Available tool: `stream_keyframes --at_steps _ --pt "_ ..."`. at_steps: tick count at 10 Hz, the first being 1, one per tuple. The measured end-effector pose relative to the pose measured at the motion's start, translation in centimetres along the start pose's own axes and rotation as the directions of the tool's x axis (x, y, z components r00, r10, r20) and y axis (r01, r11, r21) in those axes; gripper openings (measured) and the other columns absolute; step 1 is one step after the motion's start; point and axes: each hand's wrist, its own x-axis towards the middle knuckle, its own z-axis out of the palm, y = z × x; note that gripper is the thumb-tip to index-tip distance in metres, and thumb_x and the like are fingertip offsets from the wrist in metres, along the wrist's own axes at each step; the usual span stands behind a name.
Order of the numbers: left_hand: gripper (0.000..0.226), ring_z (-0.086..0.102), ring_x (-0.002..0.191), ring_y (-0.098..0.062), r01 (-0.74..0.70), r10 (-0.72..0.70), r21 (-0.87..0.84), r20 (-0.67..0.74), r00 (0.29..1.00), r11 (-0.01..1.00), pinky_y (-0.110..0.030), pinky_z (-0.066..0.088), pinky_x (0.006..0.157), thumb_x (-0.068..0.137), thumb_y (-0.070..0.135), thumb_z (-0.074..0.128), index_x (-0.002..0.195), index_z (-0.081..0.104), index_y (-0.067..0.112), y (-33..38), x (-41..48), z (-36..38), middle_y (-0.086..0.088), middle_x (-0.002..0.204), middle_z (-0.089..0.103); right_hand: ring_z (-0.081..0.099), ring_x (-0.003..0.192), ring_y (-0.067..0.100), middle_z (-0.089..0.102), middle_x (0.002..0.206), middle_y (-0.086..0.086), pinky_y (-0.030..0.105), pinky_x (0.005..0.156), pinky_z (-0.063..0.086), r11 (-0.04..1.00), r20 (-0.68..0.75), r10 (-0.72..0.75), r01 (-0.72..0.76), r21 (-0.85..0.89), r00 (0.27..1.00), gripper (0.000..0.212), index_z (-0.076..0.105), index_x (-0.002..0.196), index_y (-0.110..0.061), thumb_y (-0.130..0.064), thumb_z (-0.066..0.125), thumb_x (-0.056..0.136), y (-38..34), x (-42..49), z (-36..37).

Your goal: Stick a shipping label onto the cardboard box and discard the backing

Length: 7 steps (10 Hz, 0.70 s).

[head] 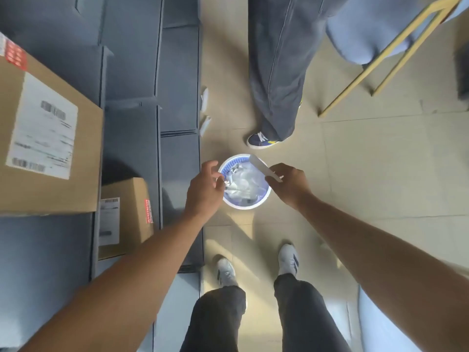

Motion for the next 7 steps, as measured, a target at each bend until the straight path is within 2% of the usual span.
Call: stream_keyframes --at_steps 2,4,6,7 --pt "0.040 0.071 0.094 -0.023 -0.003 0.003 -0.042 0.000 1.000 0.999 -0.033 0.053 0.082 0.097 0.018 0.061 0.135 0.049 0.021 -6.6 3.5 7.6 0.005 0.111 0.074 0.069 0.101 0.023 0.074 0.111 -0.006 0.039 0.089 0.057 0.998 0.009 0.014 -0.013 -0.058 1.000 0.029 0.072 0.111 -0.033 -0.045 0.072 0.085 4.6 7.2 7.4" --pt "0.042 0.068 0.102 -0.023 0.014 -0.012 -0.048 0.037 0.999 0.999 -0.039 0.054 0.086 0.097 0.019 0.059 0.137 0.046 0.025 -13.2 5.4 13.8 0.005 0.111 0.073 0.068 0.109 0.026 0.076 0.111 -0.004 0.042 0.096 0.054 0.992 0.037 0.009 -0.004 -0.124 0.999 0.038 0.071 0.118 -0.028 -0.045 0.074 0.085 9.2 13.6 15.2" --pt "0.045 0.070 0.101 -0.028 0.064 -0.063 -0.036 0.009 0.998 0.997 -0.043 0.056 0.088 0.098 0.019 0.059 0.140 0.046 0.025 -16.3 6.0 15.7 -0.003 0.112 0.072 0.066 0.114 0.024 0.075 0.114 -0.005 0.044 0.098 0.053 0.980 0.032 -0.015 0.021 -0.197 0.999 0.044 0.067 0.124 -0.030 -0.053 0.071 0.086 10.7 17.4 18.6" --pt "0.047 0.069 0.100 -0.027 0.062 -0.062 -0.034 -0.008 0.998 0.998 -0.045 0.056 0.088 0.097 0.020 0.061 0.140 0.045 0.027 -16.8 6.6 15.8 0.001 0.109 0.070 0.063 0.120 0.023 0.070 0.122 -0.006 0.044 0.100 0.049 0.970 0.040 -0.053 0.061 -0.237 0.998 0.053 0.059 0.131 -0.031 -0.058 0.068 0.087 10.6 18.6 19.1"
